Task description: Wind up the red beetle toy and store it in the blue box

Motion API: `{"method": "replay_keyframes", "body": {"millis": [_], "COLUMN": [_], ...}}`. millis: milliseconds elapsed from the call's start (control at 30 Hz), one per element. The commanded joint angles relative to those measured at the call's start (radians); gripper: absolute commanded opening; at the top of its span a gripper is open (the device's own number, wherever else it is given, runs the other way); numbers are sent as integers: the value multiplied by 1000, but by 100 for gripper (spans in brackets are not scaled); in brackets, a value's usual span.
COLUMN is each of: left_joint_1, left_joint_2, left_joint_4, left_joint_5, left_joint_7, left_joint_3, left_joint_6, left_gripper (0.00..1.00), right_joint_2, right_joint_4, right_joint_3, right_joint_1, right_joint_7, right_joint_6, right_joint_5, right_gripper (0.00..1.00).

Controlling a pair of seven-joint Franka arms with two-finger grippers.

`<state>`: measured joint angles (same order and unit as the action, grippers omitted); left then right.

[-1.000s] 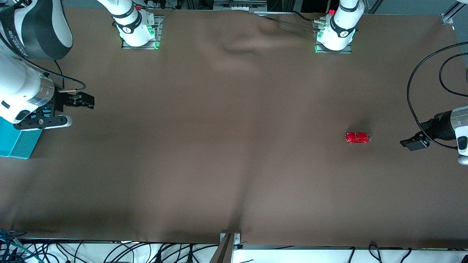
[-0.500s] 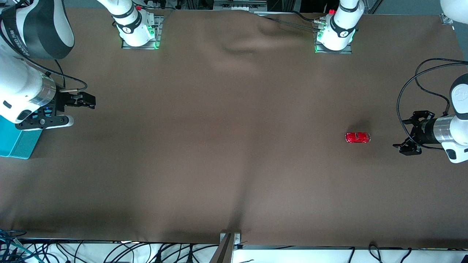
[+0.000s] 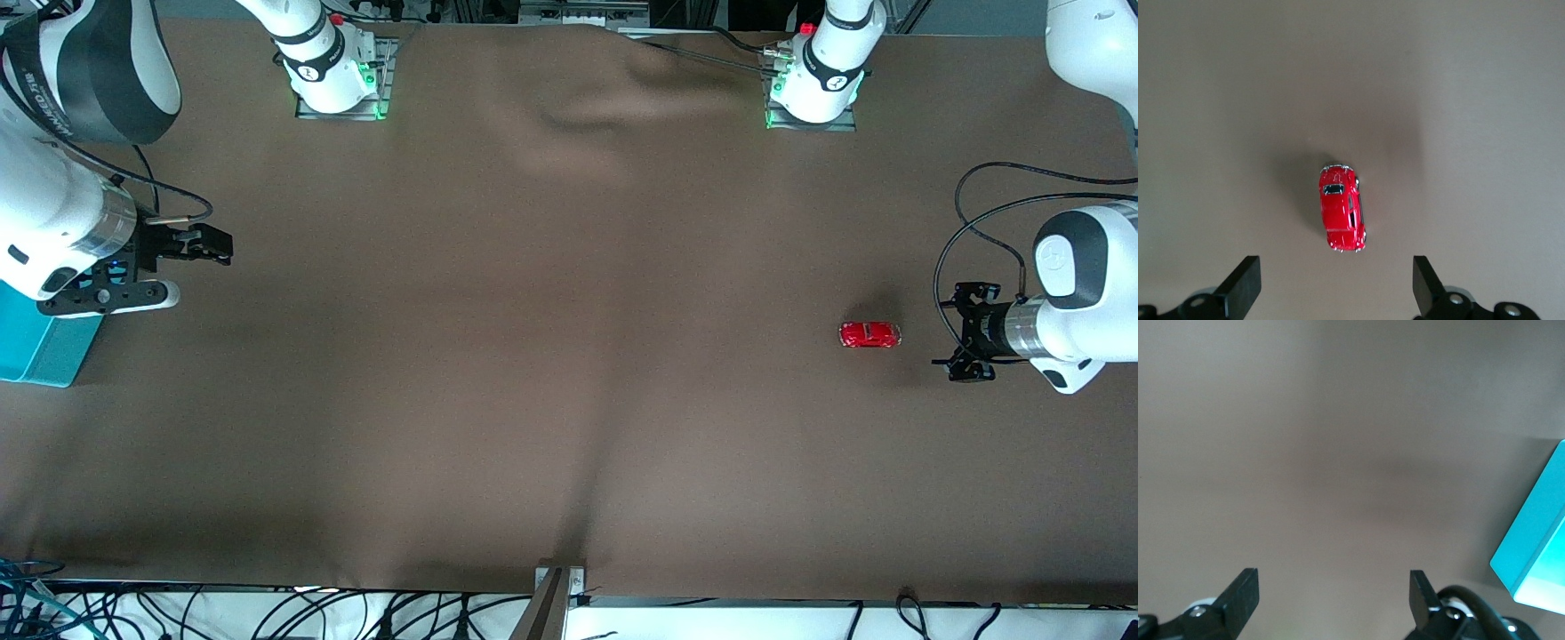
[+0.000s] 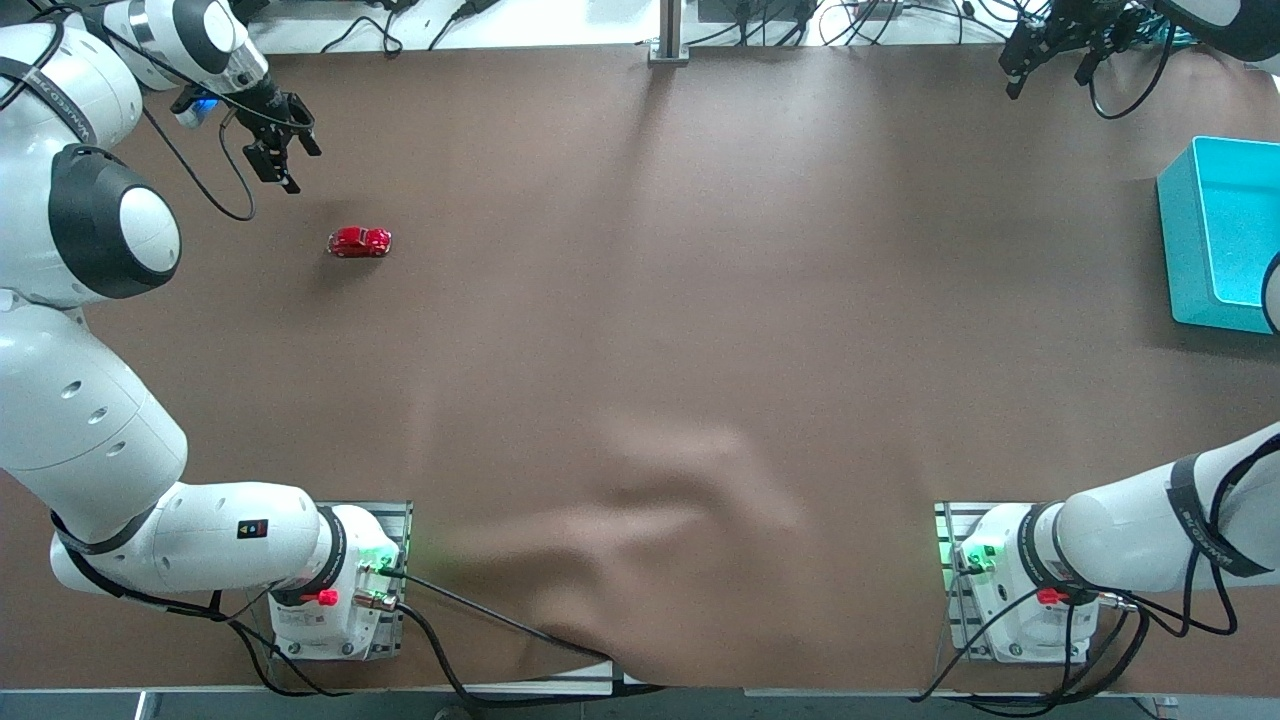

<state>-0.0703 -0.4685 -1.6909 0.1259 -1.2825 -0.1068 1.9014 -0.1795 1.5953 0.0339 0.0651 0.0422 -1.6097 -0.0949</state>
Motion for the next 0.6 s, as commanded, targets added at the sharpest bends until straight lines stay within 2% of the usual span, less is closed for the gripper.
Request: {"method": "replay_keyframes", "body": {"millis": [0, 233, 567], "left_joint_1": [3, 14, 18], "left_joint_2": [14, -16, -71], "left_joint_4": [-91, -161, -213], "left_joint_5": [21, 21, 17], "left_joint_7": [-61, -104, -149], "left_joint_3": [2, 6, 36], "left_joint_6": [94, 191, 324], "left_gripper": [100, 100, 100], "right_joint_2": [-6, -6, -5], "right_joint_4": [-15, -9, -2], "right_joint_3": [1, 4, 4], "right_joint_1": [2, 18, 21], "right_joint_7": [-12, -12, -12], "right_joint_6": [7, 2, -9], "right_joint_5": [-5, -6, -8], "right_gripper": [100, 100, 100]}}
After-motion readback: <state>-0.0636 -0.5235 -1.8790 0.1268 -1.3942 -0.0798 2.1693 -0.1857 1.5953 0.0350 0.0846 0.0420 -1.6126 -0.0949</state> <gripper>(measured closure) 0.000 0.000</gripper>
